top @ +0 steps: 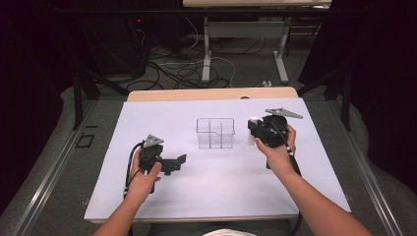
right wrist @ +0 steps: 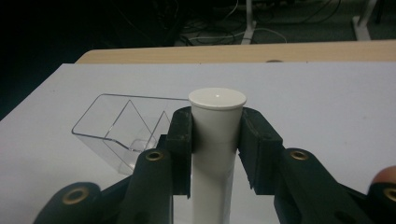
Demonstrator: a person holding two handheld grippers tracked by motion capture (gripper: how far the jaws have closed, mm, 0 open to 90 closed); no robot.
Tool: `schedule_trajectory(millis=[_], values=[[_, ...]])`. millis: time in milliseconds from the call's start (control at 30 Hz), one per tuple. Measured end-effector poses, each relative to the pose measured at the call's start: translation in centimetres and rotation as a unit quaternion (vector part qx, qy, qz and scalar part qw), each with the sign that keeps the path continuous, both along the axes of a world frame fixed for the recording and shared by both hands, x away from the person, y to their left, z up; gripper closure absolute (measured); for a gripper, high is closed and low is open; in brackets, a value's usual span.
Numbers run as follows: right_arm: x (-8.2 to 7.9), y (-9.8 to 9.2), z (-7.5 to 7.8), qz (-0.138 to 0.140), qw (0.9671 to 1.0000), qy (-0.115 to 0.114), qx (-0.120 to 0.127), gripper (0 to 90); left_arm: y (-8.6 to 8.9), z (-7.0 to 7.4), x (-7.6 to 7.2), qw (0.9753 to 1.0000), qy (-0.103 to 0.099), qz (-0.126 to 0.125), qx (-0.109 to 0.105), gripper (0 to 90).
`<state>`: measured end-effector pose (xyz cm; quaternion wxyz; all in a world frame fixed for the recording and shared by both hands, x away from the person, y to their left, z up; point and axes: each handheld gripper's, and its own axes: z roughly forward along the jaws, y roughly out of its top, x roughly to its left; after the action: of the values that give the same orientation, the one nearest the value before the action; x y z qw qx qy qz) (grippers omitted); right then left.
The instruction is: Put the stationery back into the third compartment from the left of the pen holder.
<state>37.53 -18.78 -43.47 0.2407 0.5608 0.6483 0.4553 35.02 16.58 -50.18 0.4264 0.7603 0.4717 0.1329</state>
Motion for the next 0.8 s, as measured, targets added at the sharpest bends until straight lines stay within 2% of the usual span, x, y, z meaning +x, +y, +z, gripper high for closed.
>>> schedule_trajectory(millis=[33, 133, 300, 533, 800], values=[[0.0, 0.3, 0.0, 0.000, 1.0000, -0.006, -0.002, 66.9, -0.1, 0.0, 0.0, 1.0000, 0.000, 0.004, -0.006, 0.3], [0.0, 0.7, 0.0, 0.005, 0.9996, -0.022, -0.013, 66.9, -0.2, -0.1, 0.0, 1.0000, 0.003, 0.007, -0.005, 0.3], [0.3, 1.4, 0.0, 0.013, 0.9990, -0.039, -0.015, 66.9, -0.5, -0.1, 0.1, 0.9999, 0.006, 0.010, -0.010, 0.3], [0.7, 2.4, 0.3, 0.018, 0.9978, -0.063, -0.015, 66.9, -0.3, -0.2, 0.2, 1.0000, 0.001, 0.009, -0.002, 0.3], [1.2, 3.4, 0.4, 0.024, 0.9972, -0.069, -0.015, 66.9, 0.0, -0.2, 0.1, 1.0000, -0.006, 0.006, -0.005, 0.3]])
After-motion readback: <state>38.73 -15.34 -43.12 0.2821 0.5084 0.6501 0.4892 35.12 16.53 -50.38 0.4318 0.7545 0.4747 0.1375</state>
